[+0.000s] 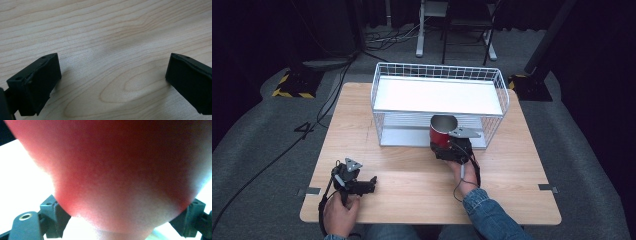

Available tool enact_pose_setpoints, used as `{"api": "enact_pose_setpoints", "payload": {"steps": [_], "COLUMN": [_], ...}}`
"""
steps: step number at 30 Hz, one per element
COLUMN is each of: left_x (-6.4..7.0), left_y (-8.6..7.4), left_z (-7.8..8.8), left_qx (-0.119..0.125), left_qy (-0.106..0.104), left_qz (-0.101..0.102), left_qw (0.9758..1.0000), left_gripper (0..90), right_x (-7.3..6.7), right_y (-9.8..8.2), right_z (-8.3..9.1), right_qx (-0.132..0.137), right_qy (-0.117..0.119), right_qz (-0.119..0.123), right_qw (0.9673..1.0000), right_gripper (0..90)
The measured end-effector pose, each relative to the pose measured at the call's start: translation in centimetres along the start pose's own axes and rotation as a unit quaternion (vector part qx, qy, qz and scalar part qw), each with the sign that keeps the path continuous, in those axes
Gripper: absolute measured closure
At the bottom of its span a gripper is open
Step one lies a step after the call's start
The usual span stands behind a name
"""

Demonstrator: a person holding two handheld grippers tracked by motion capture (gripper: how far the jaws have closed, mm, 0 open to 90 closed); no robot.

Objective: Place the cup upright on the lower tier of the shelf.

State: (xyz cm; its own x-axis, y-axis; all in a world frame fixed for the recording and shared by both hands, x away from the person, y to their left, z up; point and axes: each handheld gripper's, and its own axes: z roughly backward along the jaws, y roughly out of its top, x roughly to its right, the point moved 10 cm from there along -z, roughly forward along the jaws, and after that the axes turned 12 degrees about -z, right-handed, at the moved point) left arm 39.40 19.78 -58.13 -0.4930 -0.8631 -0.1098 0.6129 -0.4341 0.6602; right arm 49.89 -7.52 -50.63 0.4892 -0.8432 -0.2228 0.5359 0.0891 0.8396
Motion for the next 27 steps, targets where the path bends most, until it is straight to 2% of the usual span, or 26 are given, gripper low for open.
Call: {"api": "enact_pose_setpoints", "payload": {"steps": [5,11,14,27], "left_x": [0.0,0.0,0.0,0.0], "left_y": [0.0,0.0,0.0,0.0], "left_z": [0.0,0.0,0.0,0.0], "left_qx": [-0.002,-0.002,-0.001,-0.001], "left_qy": [0.003,0.003,0.002,0.003], "left_qz": [0.003,0.004,0.004,0.005], "left_qw": [1.0,1.0,1.0,1.0], "left_gripper": [0.3,0.3,0.3,0.3], "right_x": [0.4,0.5,0.7,1.7], "right_y": [0.7,1.3,1.6,2.1], "right_z": [-1.3,-2.4,-3.3,-6.1], "right_qx": [0.013,0.024,0.027,0.04], "right_qy": [-0.014,-0.018,-0.024,-0.033], "right_qz": [0.007,0.005,0.012,0.003], "right_qw": [0.9998,0.9995,0.9993,0.9986], "right_gripper": [17.4,17.4,17.3,17.2]}}
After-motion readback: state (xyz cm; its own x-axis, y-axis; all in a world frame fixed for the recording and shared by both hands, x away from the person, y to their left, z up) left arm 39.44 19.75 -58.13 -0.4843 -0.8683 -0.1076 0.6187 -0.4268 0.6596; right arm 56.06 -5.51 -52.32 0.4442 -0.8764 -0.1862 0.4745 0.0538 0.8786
